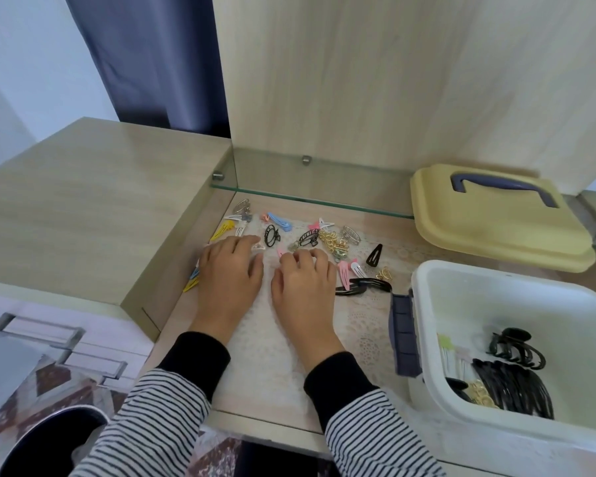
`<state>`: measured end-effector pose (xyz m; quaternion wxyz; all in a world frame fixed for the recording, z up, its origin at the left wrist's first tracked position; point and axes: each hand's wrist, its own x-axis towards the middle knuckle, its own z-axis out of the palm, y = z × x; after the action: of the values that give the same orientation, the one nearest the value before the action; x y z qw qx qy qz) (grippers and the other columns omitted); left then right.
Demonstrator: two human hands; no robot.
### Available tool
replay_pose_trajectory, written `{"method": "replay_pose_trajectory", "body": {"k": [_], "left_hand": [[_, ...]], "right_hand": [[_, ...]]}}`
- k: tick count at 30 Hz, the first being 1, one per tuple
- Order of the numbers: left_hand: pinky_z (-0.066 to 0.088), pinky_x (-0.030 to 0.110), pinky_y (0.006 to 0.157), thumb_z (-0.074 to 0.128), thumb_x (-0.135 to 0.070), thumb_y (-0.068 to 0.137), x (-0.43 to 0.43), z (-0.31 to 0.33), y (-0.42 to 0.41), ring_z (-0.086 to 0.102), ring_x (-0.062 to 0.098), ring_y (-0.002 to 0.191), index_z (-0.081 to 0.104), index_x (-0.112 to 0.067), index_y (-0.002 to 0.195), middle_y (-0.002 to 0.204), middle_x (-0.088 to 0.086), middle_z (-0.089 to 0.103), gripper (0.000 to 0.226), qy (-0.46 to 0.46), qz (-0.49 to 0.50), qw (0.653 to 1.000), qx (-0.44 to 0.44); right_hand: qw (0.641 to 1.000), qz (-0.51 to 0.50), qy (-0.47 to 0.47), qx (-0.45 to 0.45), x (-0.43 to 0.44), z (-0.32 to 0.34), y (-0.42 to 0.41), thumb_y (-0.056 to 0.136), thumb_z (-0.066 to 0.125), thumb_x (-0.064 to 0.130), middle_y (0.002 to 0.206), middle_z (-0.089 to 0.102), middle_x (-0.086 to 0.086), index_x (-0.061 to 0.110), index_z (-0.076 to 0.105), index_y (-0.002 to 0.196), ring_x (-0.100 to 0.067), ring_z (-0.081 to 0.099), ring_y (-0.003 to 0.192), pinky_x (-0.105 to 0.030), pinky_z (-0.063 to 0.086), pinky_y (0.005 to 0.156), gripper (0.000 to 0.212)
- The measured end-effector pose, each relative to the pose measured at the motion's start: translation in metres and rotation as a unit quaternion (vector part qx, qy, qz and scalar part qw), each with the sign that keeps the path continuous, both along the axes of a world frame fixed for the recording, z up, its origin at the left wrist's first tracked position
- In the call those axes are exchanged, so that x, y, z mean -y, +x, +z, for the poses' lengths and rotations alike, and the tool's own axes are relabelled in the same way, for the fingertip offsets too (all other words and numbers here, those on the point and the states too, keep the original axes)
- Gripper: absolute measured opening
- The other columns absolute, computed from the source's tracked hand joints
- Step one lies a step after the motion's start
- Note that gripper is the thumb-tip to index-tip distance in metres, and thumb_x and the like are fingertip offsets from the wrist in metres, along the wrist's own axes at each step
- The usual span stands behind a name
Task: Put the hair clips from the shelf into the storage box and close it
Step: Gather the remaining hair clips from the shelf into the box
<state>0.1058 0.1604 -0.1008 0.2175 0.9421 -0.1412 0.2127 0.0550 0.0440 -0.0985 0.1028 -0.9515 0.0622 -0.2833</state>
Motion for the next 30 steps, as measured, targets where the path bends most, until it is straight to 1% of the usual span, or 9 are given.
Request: {"method": "replay_pose_trajectory", "body": {"k": [5, 9, 13, 16, 19, 21, 25, 28, 30], "left_hand": [[0.048, 0.042, 0.084, 0.059, -0.022, 0.089, -0.001, 0.003, -0.002, 0.062, 0.022, 0.088, 0.06, -0.015, 0.103, 0.095, 0.001, 0.068, 0.016, -0.061, -0.011, 0.998, -0.009], [0.047, 0.042, 0.081, 0.063, -0.017, 0.087, 0.001, 0.006, -0.006, 0.06, 0.024, 0.08, 0.059, -0.014, 0.097, 0.087, 0.001, 0.066, 0.012, -0.067, -0.023, 0.997, -0.004], [0.045, 0.04, 0.08, 0.065, -0.013, 0.084, -0.001, 0.005, -0.005, 0.06, 0.026, 0.084, 0.06, -0.013, 0.099, 0.092, 0.003, 0.066, 0.015, -0.057, -0.032, 0.998, 0.008], [0.05, 0.04, 0.076, 0.066, -0.006, 0.082, 0.0, 0.007, -0.005, 0.06, 0.03, 0.087, 0.06, -0.009, 0.101, 0.099, 0.008, 0.064, 0.02, -0.063, -0.054, 0.996, 0.006], [0.047, 0.036, 0.073, 0.063, -0.002, 0.083, 0.0, 0.015, -0.007, 0.059, 0.029, 0.089, 0.062, -0.008, 0.098, 0.102, 0.009, 0.062, 0.016, -0.07, -0.067, 0.995, -0.003], [0.044, 0.031, 0.073, 0.062, -0.005, 0.086, 0.004, 0.028, -0.009, 0.06, 0.025, 0.089, 0.063, -0.01, 0.096, 0.102, 0.007, 0.063, 0.011, -0.103, -0.07, 0.992, -0.014], [0.038, 0.007, 0.072, 0.063, -0.014, 0.09, 0.029, 0.074, -0.023, 0.058, 0.009, 0.084, 0.065, -0.009, 0.097, 0.098, 0.004, 0.067, 0.009, -0.199, -0.095, 0.975, -0.016], [0.043, 0.008, 0.075, 0.064, -0.023, 0.09, 0.06, 0.113, -0.044, 0.063, 0.002, 0.083, 0.064, -0.015, 0.098, 0.099, 0.0, 0.066, 0.01, -0.253, -0.117, 0.959, -0.052], [0.045, 0.007, 0.07, 0.066, -0.021, 0.089, 0.084, 0.131, -0.059, 0.063, -0.007, 0.078, 0.063, -0.019, 0.093, 0.099, -0.002, 0.067, 0.006, -0.288, -0.148, 0.942, -0.085]], "right_hand": [[1.0, -0.008, 0.022, -0.002, 0.001, 0.004, -0.001, 0.077, 0.062, 0.018, 0.09, 0.064, -0.004, 0.014, 0.065, 0.092, -0.026, 0.053, 0.086, -0.036, 0.042, 0.072, 0.016], [1.0, -0.001, 0.019, -0.014, 0.001, 0.005, -0.002, 0.076, 0.064, 0.015, 0.089, 0.064, -0.006, 0.013, 0.065, 0.09, -0.026, 0.053, 0.081, -0.036, 0.043, 0.068, 0.014], [0.996, 0.025, 0.076, -0.025, -0.006, 0.01, -0.003, 0.072, 0.067, 0.006, 0.086, 0.062, -0.012, 0.007, 0.064, 0.087, -0.029, 0.056, 0.074, -0.038, 0.047, 0.062, 0.015], [0.99, 0.062, 0.125, -0.007, -0.01, 0.03, -0.011, 0.072, 0.065, -0.003, 0.087, 0.059, -0.016, 0.001, 0.062, 0.09, -0.031, 0.057, 0.069, -0.039, 0.052, 0.058, 0.019], [0.985, 0.099, 0.142, 0.021, -0.008, 0.06, -0.022, 0.071, 0.064, -0.009, 0.094, 0.056, -0.019, -0.002, 0.06, 0.096, -0.031, 0.058, 0.072, -0.034, 0.05, 0.061, 0.027], [0.983, 0.112, 0.137, 0.057, -0.001, 0.082, -0.032, 0.072, 0.063, -0.01, 0.095, 0.055, -0.018, -0.002, 0.06, 0.096, -0.029, 0.057, 0.072, -0.028, 0.045, 0.062, 0.026], [0.971, 0.118, 0.19, 0.082, 0.027, 0.129, -0.057, 0.078, 0.057, -0.005, 0.09, 0.055, -0.016, -0.003, 0.06, 0.09, -0.023, 0.048, 0.07, -0.019, 0.03, 0.062, 0.012], [0.973, 0.102, 0.171, 0.118, 0.064, 0.16, -0.074, 0.069, 0.059, -0.006, 0.075, 0.059, -0.015, -0.002, 0.064, 0.078, -0.027, 0.052, 0.066, -0.029, 0.034, 0.063, 0.01], [0.978, 0.09, 0.174, 0.074, 0.095, 0.176, -0.087, 0.072, 0.058, -0.005, 0.081, 0.062, -0.011, 0.002, 0.067, 0.082, -0.025, 0.057, 0.073, -0.027, 0.04, 0.067, 0.015]]}}
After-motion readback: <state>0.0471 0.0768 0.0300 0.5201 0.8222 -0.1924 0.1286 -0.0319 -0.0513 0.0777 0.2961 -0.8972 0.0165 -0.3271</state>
